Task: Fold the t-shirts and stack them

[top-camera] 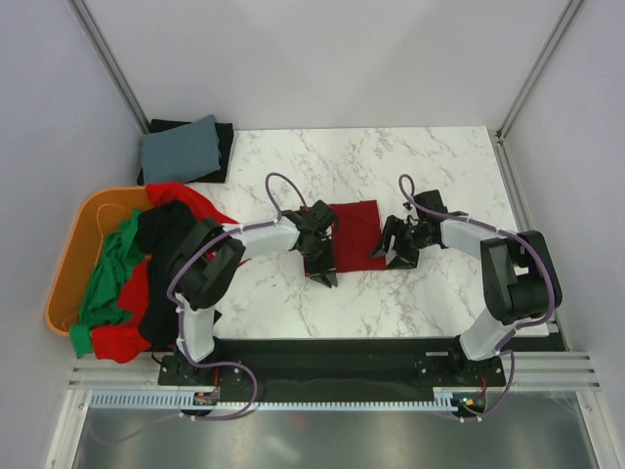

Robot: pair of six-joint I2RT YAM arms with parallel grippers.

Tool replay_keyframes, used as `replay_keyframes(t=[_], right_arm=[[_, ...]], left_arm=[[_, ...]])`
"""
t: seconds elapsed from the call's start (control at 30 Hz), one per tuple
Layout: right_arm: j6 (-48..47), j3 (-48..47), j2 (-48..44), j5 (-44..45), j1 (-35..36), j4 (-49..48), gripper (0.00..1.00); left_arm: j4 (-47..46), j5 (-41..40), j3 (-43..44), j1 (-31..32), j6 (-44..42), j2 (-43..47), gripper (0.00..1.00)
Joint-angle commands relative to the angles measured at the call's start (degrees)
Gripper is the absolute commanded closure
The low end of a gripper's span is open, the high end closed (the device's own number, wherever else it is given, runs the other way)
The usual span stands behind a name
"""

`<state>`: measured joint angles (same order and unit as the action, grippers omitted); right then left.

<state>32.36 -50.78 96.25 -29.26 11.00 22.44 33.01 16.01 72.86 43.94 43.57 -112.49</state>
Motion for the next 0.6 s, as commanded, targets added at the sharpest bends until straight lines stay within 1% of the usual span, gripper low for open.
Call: replay_keyframes(t=[0.0, 0.07, 0.2, 0.23, 0.27, 0.3, 0.37, 0.4, 0.43, 0.47, 0.53, 0.57], right_arm=[[-1.9, 3.4, -0.1, 8.2, -0.5, -1.6, 0.26], [-1.7, 4.5, -0.2, 9.7, -0.5, -1.4, 0.26], [-2.0, 4.9, -2.0, 12.5, -0.5, 0.2, 0.28], [-2.4, 4.6, -4.0, 13.3, -0.6, 2.4, 0.28], [-3.1, 4.3, -5.4, 15.7, -0.6, 3.9, 0.28], [-3.4, 3.9, -7.1, 17.3, -0.5, 5.4, 0.29], [-4.1, 0.6, -12.8, 23.1, 1.4, 11.4, 0.29], [-4.9, -1.1, -15.8, 27.5, 2.7, 15.2, 0.28], [-5.0, -5.0, -16.6, 28.5, 4.6, 16.8, 0.28], [-5.0, -6.9, -17.2, 28.5, 5.2, 18.0, 0.28], [-4.9, -10.7, -18.0, 22.9, 6.2, 18.3, 0.29], [-4.4, -11.4, -17.9, 20.1, 6.4, 17.7, 0.34]], left_arm=[[-4.8, -4.2, -6.0, -3.9, 0.1, 2.5, 0.73], [-6.2, -3.4, -10.7, -5.6, -0.8, 5.3, 0.73], [-6.1, 1.2, -12.8, -5.9, -2.4, 12.4, 0.72], [-5.9, 1.7, -13.0, -5.8, -2.4, 14.6, 0.72], [-5.4, 2.0, -12.7, -5.5, -2.4, 19.1, 0.71], [-4.8, 1.7, -12.3, -5.3, -2.2, 21.1, 0.71], [-2.3, 0.3, -10.3, -5.1, -2.1, 25.8, 0.71], [-1.5, -1.1, -9.5, -5.2, -2.1, 26.8, 0.71], [-0.8, -1.6, -7.9, -5.2, -2.1, 27.5, 0.71], [-0.7, -1.9, -7.2, -5.2, -2.1, 28.0, 0.73], [-0.7, -2.8, -4.9, -5.2, -2.3, 27.3, 0.73], [-0.7, -3.3, -4.1, -5.2, -2.4, 26.6, 0.74]])
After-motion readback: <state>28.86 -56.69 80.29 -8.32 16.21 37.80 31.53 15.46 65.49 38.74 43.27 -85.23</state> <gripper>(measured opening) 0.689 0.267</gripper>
